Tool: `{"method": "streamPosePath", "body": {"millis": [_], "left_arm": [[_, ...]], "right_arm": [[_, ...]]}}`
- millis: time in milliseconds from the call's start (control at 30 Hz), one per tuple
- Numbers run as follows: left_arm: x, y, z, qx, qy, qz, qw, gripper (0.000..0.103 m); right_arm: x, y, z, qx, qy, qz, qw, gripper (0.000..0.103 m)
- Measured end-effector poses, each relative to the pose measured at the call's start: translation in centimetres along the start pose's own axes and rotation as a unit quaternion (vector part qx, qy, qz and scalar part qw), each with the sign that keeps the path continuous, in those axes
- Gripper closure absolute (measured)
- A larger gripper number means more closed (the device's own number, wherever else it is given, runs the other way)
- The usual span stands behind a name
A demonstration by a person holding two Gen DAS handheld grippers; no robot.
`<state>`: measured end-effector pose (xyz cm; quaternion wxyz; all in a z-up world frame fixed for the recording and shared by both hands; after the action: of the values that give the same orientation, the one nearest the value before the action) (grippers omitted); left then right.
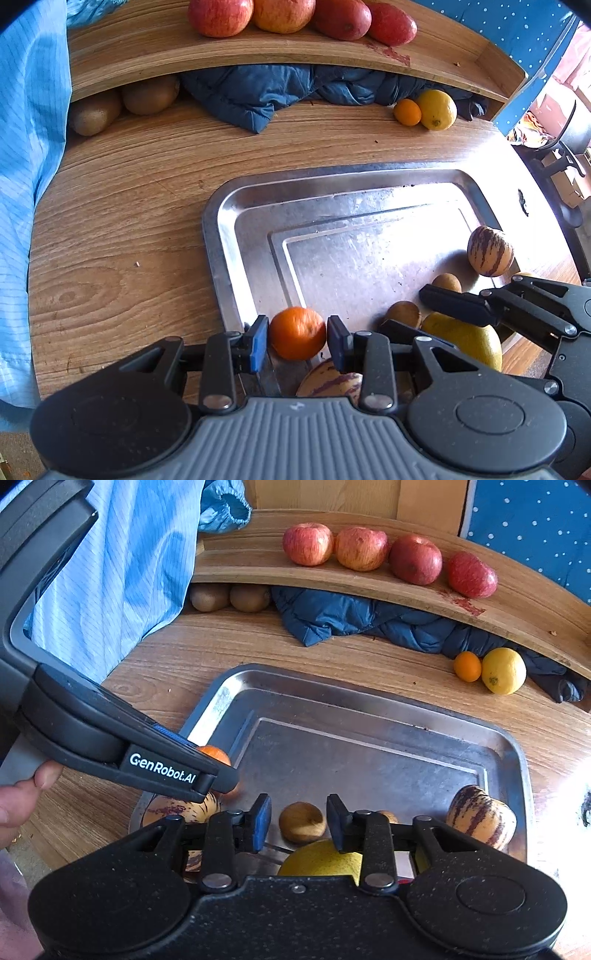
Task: Organize fruits
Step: 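Carry the mandarin to the tray and open the left tool while the right tool releases the kiwi, then move both open tools from the tray back toward the lemon and mandarin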
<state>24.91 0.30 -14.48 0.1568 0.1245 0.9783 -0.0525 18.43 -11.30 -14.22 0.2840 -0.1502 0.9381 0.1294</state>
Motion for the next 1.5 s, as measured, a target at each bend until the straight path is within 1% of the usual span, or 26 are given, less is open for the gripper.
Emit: {"method": "streamPosePath", "body": {"millis": [67,100,167,300,367,533,600,667,833,967,1067,1267,1500], "left_arm": [[0.1,0.0,-0.4,0.003,-0.005,-0.001,1.0,0.053],[0.1,-0.1,-0.6,0.004,-0.008,-0.001,1.0,0.051],[0.1,0.0,-1.2,0.001,-0.018,0.001,0.9998,0.04],[0.4,0.3,-2.3,-0.004,-0.031,0.004,0.9995,0.027],[0.8,0.5,-2.8,-0.003,-0.032,0.008,0.9995,0.017],[2.5,0.3,-4.3,-0.011,-0.03,0.044,0.9985,0.005],[3.4,0.1,-5.0,-0.018,-0.036,0.056,0.9976,0.004],[4.2,0.1,-5.5,-0.02,-0.037,0.055,0.9976,0.002],[5.7,-0.2,-6.2,-0.025,-0.033,0.056,0.9976,0.001],[6.6,-0.8,-6.4,-0.035,-0.032,0.063,0.9969,0.001],[7.0,-1.5,-6.6,-0.038,-0.033,0.068,0.9964,0.001],[7.3,-3.2,-7.0,-0.036,-0.035,0.083,0.9953,0.001],[6.3,-5.2,-7.0,-0.04,-0.04,0.105,0.9928,0.001]], "right_arm": [[0.0,-0.1,-0.4,0.005,-0.006,0.003,1.0,0.059],[0.0,-0.1,-0.7,0.008,-0.011,0.005,1.0,0.057],[0.1,-0.2,-1.3,0.013,-0.019,0.007,1.0,0.047],[0.5,-0.3,-2.8,0.024,-0.038,0.018,0.999,0.036],[0.8,-0.3,-3.6,0.03,-0.045,0.024,0.998,0.027],[2.1,0.1,-5.2,0.037,-0.051,0.041,0.997,0.019],[2.7,0.4,-5.8,0.04,-0.052,0.046,0.997,0.016],[3.4,0.7,-6.2,0.042,-0.052,0.05,0.997,0.014],[5.0,1.0,-7.4,0.046,-0.057,0.063,0.995,0.01],[6.6,0.6,-8.5,0.056,-0.059,0.08,0.993,0.006],[7.6,0.0,-9.2,0.062,-0.059,0.097,0.992,0.005],[9.1,-1.5,-10.6,0.071,-0.066,0.129,0.987,0.004],[9.3,-3.6,-11.6,0.089,-0.079,0.145,0.982,0.001]]}}
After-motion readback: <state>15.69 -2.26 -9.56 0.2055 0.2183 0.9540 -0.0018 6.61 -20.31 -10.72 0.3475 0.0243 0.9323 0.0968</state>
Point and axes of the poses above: each gripper's, at about its wrist camera, not at the fingertips, and z roughly the way its jaws point, y to its left, x to its underside, the point moved 8 cm from there along z, roughly the way its jaws point, and after that the axes turned 8 degrees about -x, right-handed, at the moved point
